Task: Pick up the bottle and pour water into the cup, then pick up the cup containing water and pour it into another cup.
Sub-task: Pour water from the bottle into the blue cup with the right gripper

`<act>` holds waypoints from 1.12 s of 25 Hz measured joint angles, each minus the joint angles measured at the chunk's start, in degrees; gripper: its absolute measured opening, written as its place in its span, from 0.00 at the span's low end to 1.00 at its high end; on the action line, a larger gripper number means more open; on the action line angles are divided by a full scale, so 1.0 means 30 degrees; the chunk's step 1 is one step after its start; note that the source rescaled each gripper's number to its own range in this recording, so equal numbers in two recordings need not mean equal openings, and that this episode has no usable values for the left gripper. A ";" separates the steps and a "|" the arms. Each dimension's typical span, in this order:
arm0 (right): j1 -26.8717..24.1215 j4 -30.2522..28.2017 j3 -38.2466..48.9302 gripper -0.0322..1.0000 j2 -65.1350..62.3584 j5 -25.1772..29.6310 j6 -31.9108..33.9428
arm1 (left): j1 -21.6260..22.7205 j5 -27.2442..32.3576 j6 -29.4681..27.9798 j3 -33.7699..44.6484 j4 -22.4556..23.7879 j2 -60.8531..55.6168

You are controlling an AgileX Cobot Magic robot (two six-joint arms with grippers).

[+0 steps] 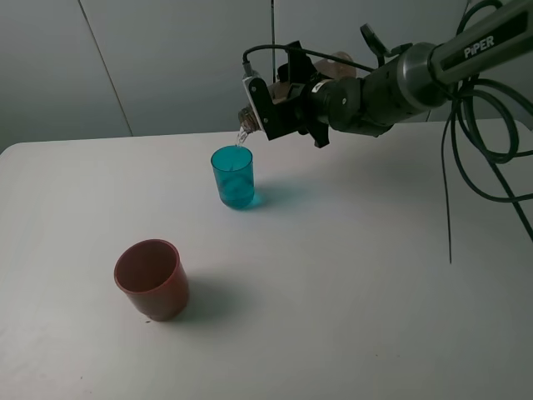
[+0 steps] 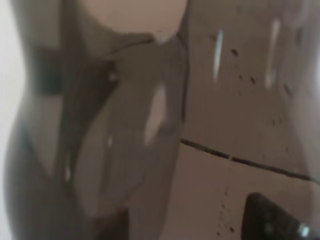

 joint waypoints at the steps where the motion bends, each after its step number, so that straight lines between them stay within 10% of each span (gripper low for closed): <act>1: 0.0000 -0.0049 0.0000 0.03 0.0000 0.0000 -0.0035 | 0.0000 0.0000 0.0000 0.0000 0.0000 0.0000; 28: 0.0000 -0.4478 0.0000 0.03 0.0000 -0.0211 -0.0035 | 0.0000 0.0000 0.0000 0.0000 0.0000 0.0000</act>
